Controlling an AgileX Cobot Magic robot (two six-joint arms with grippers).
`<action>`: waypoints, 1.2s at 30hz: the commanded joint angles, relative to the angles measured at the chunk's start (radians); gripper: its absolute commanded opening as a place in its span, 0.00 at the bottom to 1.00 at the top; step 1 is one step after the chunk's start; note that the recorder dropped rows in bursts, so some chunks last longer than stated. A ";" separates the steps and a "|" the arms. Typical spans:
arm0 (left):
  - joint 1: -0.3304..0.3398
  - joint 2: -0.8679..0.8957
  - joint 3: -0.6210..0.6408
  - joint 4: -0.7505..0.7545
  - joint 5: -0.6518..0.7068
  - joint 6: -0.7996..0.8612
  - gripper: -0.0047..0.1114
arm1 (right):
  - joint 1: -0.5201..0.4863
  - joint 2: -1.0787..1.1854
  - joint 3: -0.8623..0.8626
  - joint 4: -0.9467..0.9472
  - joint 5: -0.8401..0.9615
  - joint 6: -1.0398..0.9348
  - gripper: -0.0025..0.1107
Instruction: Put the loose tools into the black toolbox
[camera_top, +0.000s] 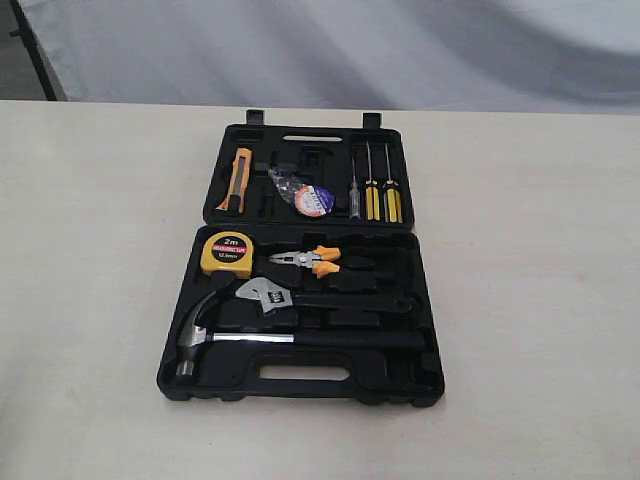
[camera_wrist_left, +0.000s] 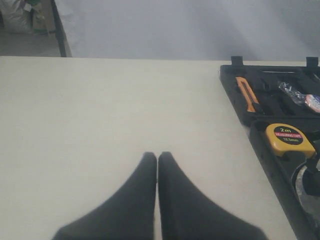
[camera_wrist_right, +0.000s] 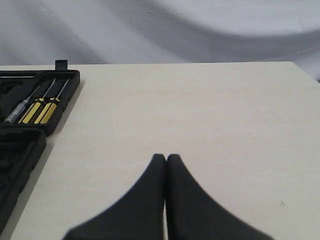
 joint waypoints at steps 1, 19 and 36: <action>0.003 -0.008 0.009 -0.014 -0.017 -0.010 0.05 | -0.005 -0.024 0.003 -0.012 0.017 0.002 0.02; 0.003 -0.008 0.009 -0.014 -0.017 -0.010 0.05 | -0.005 -0.030 0.003 -0.012 0.011 -0.004 0.02; 0.003 -0.008 0.009 -0.014 -0.017 -0.010 0.05 | -0.005 -0.030 0.003 -0.012 0.011 0.002 0.02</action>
